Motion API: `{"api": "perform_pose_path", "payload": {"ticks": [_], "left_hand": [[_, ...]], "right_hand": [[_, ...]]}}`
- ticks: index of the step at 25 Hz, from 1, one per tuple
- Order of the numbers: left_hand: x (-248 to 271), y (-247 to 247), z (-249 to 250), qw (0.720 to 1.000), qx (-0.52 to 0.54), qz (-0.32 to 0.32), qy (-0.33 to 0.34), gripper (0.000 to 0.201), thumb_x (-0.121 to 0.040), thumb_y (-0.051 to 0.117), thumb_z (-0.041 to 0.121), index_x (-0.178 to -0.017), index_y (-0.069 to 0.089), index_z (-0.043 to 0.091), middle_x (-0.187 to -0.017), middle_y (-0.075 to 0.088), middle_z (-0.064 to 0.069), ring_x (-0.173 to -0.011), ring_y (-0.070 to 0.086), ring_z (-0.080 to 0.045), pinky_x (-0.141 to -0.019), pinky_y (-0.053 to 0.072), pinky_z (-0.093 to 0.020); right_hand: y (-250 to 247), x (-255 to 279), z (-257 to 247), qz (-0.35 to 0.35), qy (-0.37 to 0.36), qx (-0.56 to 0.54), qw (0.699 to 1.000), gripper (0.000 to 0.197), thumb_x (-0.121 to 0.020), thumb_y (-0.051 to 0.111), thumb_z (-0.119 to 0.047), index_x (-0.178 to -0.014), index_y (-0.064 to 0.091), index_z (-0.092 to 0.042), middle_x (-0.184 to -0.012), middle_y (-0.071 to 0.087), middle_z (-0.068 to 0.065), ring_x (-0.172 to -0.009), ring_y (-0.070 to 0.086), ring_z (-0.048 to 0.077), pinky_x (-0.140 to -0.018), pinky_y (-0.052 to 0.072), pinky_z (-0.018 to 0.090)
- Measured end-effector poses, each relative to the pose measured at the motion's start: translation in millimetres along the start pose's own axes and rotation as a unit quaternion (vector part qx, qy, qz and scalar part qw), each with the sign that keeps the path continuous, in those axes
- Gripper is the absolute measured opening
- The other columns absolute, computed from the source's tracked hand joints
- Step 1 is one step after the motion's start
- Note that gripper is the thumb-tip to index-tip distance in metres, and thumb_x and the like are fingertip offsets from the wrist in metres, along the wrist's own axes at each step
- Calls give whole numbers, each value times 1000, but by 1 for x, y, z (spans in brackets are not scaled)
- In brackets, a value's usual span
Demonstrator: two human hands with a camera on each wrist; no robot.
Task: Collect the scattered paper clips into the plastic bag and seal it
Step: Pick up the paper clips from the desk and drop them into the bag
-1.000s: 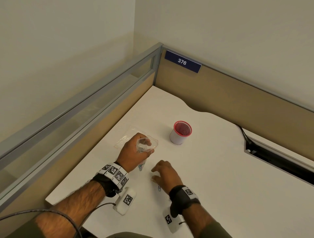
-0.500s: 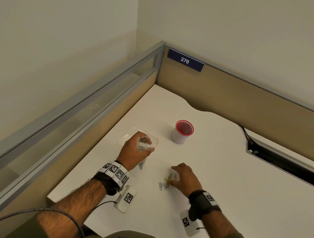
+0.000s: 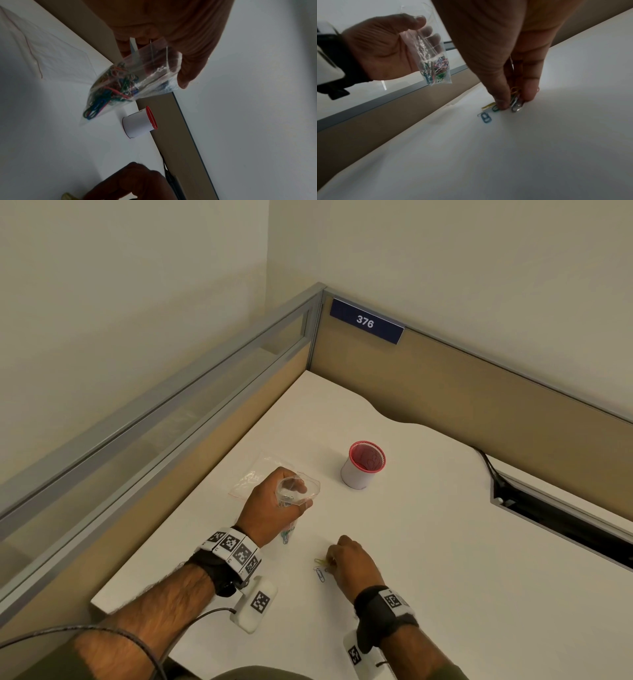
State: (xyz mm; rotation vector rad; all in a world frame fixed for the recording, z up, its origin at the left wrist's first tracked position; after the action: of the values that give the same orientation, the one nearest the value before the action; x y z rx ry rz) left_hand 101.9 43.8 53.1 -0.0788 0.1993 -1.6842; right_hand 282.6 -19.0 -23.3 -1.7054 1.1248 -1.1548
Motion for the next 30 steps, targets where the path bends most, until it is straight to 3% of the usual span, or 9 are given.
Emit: {"api": "perform_pose_path", "payload": {"ticks": [5, 8, 12, 14, 18, 22, 25, 30], "left_hand": [[0, -1, 0, 1000, 7, 1, -2, 38, -71, 77, 40, -101, 60, 24, -101, 71, 6, -108, 65, -13, -97, 56, -48], [0, -2, 0, 1000, 7, 0, -2, 39, -71, 77, 40, -101, 60, 23, -101, 71, 6, -108, 65, -12, -97, 56, -48], [-1, -3, 1, 1000, 2, 0, 0, 37, -73, 78, 36, -102, 59, 22, -101, 71, 6, -109, 65, -11, -98, 55, -46], [-2, -3, -1, 1000, 1, -2, -2, 37, -73, 79, 35, -102, 59, 23, -101, 71, 6, -108, 65, -12, -98, 55, -47], [-1, 5, 1, 1000, 7, -8, 1, 35, -70, 79, 40, -98, 59, 31, -99, 71, 6, -108, 66, -15, -94, 57, -49], [-1, 12, 10, 1000, -1, -18, 19, 33, -73, 78, 34, -100, 60, 27, -100, 70, 5, -104, 67, -14, -90, 58, -44], [-1, 13, 12, 1000, 2, -22, 16, 39, -73, 77, 33, -105, 60, 21, -102, 71, 0, -100, 69, -19, -85, 59, -42], [1, 4, 10, 1000, 0, -8, 22, 32, -76, 80, 24, -100, 59, 24, -100, 71, 6, -107, 65, -14, -93, 57, -40]], "right_hand": [[-6, -11, 5, 6, -2, 25, 1000, 14, -95, 52, -21, -94, 63, -12, -98, 60, 7, -81, 50, 18, -70, 36, 22], [-13, -17, 20, 10, 46, -32, 998, 14, -91, 53, -12, -93, 67, -11, -100, 64, 7, -83, 54, 18, -72, 37, 21], [-49, -11, 38, 65, 119, -189, 973, 15, -83, 62, -2, -81, 72, -13, -82, 68, 1, -79, 66, 21, -79, 56, 31], [-87, -5, 24, 124, 105, -272, 949, 18, -80, 65, 1, -77, 71, -16, -76, 71, 2, -71, 67, 18, -74, 58, 31], [-164, -2, -35, 196, -2, -340, 920, 14, -83, 68, -5, -85, 73, -18, -81, 71, -3, -72, 66, 6, -68, 53, 11], [-182, -8, -86, 179, -87, -289, 936, 10, -84, 69, -10, -90, 73, -16, -89, 68, -1, -80, 65, 10, -74, 57, 22], [-175, -10, -102, 162, -108, -235, 952, 10, -85, 68, -13, -95, 72, -15, -91, 68, 1, -82, 65, 13, -78, 58, 32], [-193, -1, -65, 252, -64, -268, 928, 16, -88, 63, -4, -95, 72, -16, -90, 68, -3, -81, 65, 11, -76, 55, 22]]}}
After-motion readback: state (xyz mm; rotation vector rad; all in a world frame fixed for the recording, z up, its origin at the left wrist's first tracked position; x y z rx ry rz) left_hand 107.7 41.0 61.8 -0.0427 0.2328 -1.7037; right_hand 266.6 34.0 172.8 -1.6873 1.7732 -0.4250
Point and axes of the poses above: each hand's wrist, its own x-axis away from the middle knuckle, its own y-axis out of the palm, z = x × y, the point moved 8 cm from there along -x, towards the middle knuckle
